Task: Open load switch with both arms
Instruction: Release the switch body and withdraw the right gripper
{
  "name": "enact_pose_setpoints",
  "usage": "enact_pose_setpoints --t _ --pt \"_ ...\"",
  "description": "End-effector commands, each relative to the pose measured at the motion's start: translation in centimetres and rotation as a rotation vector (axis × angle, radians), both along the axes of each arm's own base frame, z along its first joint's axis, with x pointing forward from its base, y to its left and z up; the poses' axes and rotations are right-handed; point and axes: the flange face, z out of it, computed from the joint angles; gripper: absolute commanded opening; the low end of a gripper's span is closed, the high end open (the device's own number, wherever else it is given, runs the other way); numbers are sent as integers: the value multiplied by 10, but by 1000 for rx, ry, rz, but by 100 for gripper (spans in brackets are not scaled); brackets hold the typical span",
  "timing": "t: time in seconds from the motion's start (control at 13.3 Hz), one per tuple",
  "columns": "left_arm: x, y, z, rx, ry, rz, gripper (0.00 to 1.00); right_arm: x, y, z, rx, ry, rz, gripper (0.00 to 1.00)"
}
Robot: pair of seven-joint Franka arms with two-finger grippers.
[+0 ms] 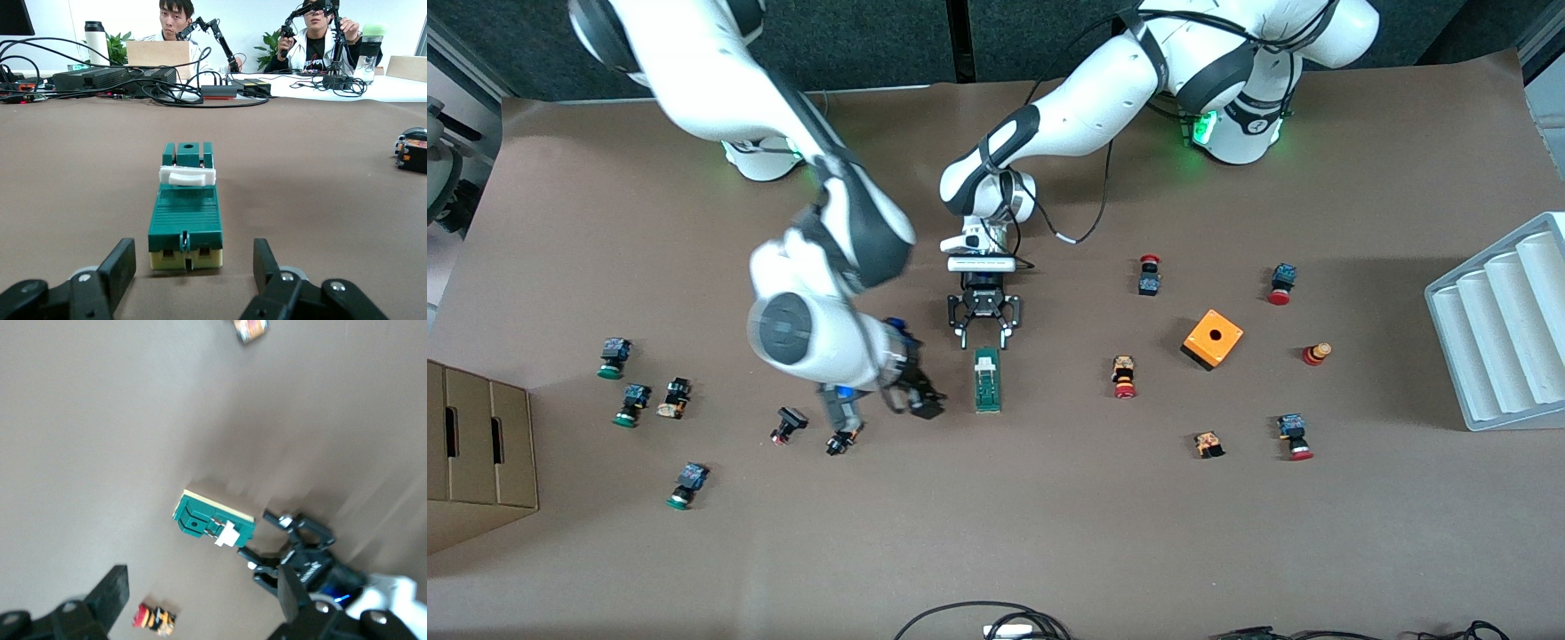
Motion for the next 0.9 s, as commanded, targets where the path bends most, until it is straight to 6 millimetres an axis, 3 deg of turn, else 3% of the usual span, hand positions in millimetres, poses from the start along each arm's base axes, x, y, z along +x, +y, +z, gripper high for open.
enact_pose_setpoints --t 0.0,0.23,0.53,0.83 --pt "3 -4 0 -8 -11 -10 84 0 -68 53 13 -44 210 100" --pt "5 -6 5 6 -9 -9 100 -9 -151 93 1 -83 481 100" --pt "2 -13 19 7 39 -16 100 -41 -257 144 -33 -134 816 100" --pt "13 -28 60 177 173 25 100 -71 -339 165 -68 -183 1024 100"
